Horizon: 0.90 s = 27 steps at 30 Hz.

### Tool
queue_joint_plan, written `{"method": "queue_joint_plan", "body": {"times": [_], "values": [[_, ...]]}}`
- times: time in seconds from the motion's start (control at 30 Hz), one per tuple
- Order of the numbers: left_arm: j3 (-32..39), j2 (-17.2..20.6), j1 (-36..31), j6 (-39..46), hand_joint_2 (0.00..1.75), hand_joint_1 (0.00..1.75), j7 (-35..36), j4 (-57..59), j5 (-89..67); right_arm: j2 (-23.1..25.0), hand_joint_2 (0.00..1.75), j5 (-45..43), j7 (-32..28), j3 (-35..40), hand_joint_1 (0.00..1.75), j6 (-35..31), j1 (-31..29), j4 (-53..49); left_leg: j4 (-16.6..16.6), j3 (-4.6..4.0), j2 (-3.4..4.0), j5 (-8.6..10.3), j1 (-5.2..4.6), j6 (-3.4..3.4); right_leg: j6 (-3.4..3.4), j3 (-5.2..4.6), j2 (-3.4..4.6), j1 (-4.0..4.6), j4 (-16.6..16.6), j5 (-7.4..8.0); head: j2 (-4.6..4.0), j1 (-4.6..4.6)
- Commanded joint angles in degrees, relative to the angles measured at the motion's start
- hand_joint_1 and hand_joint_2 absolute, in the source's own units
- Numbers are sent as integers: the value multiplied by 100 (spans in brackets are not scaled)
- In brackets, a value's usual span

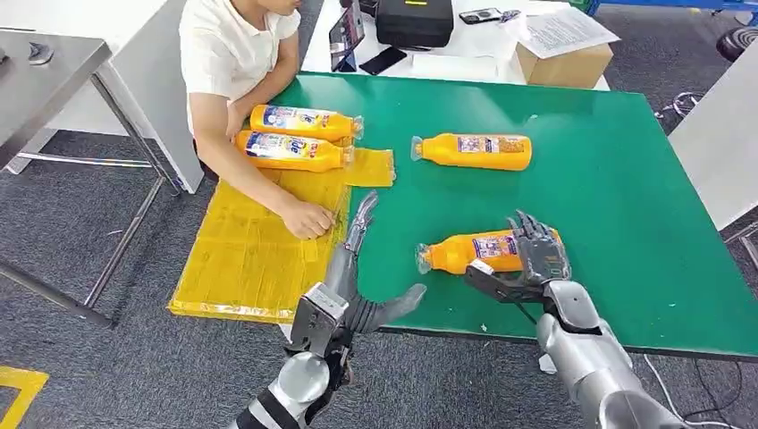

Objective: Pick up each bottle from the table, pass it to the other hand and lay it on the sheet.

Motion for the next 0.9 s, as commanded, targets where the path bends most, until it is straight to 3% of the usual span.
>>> {"method": "queue_joint_plan", "body": {"times": [0.03, 0.07, 0.1, 0.13, 0.17, 0.2, 0.23, 0.43, 0.5, 0.53, 0.6, 0.63, 0.77, 0.9], "values": [[-42, 121, -55, -40, 175, 0, 133, 25, -79, -199, 175, 141, 749, 892, 0, 572, -368, 449, -4, 24, 13, -6, 5, -14, -15, 20, 17, 5, -3, -1, 0, -2], [-37, 116, -57, -53, 175, 0, 138, 22, -83, -199, 175, 153, 809, 922, 0, 643, -403, 460, -4, 19, 12, -4, 5, -11, -11, 17, 16, 5, -5, 1, 0, -2], [-39, 112, -60, -58, 175, 0, 152, 17, -89, -202, 175, 156, 867, 932, 19, 703, -431, 491, -5, 19, 13, -3, 3, -9, -9, 15, 15, 3, -4, 2, 0, -2], [-32, 104, -61, -79, 175, 0, 189, 16, -96, -210, 175, 226, 1103, 990, 96, 867, -511, 610, -3, 21, 11, -3, 3, -9, -8, 16, 12, 3, -2, 1, 0, -2], [-21, 96, -62, -102, 175, 0, 206, 14, -100, -222, 175, 315, 1211, 1075, 96, 985, -576, 683, -4, 31, 11, -5, 6, -13, -13, 27, 13, 6, -4, -1, 0, -2], [-10, 91, -70, -126, 175, 0, 230, 19, -96, -248, 175, 381, 1241, 1152, 157, 1083, -661, 769, -2, 29, 8, -3, 4, -11, -11, 24, 10, 4, -2, 0, 0, -2], [-5, 84, -82, -160, 175, 0, 246, 31, -90, -288, 175, 368, 1245, 1174, 175, 1259, -769, 884, -2, 26, 9, -2, 3, -9, -9, 20, 11, 3, 0, 1, 0, -2], [-46, 100, -118, -286, 175, 0, 269, 60, -49, -479, 175, -16, 469, 1187, 175, 1626, -901, 1045, -1, 31, -5, 0, 6, -8, -8, 32, -3, 6, -5, -1, 0, 0], [-61, 108, -126, -320, 175, 0, 266, 80, -20, -539, 175, -319, 57, 1090, 175, 1639, -796, 1002, -4, 39, -9, -1, 7, -10, -11, 41, -2, 7, -8, -2, 0, -2], [-90, 119, -137, -373, 175, 0, 237, 95, 26, -584, 175, -782, -424, 877, 175, 1766, -610, 923, -4, 35, -12, 0, 5, -7, -8, 40, -5, 5, -8, -1, 0, -2], [-99, 119, -134, -380, 175, 0, 228, 99, 36, -618, 175, -819, -475, 876, 175, 1679, -504, 920, -8, 44, -26, 0, 9, -11, -12, 54, -19, 9, -15, -4, 0, -2], [-125, 132, -140, -409, 175, 0, 194, 92, 72, -654, 175, -1061, -814, 872, 175, 1612, -410, 822, -8, 44, -26, 1, 10, -9, -10, 53, -19, 10, -16, -4, 0, -2], [-140, 131, -119, -388, 175, 0, 117, 52, 138, -515, 175, -1844, -1292, 565, 175, 1353, -46, 545, -10, 51, -13, -1, 12, -11, -13, 55, -9, 13, -20, -1, 0, -2], [-143, 137, -112, -385, 175, 0, 106, 35, 159, -446, 175, -1972, -1294, 579, 175, 1352, 28, 426, -8, 48, 1, -2, 15, -13, -13, 47, 4, 16, -15, 2, 0, -2]]}}
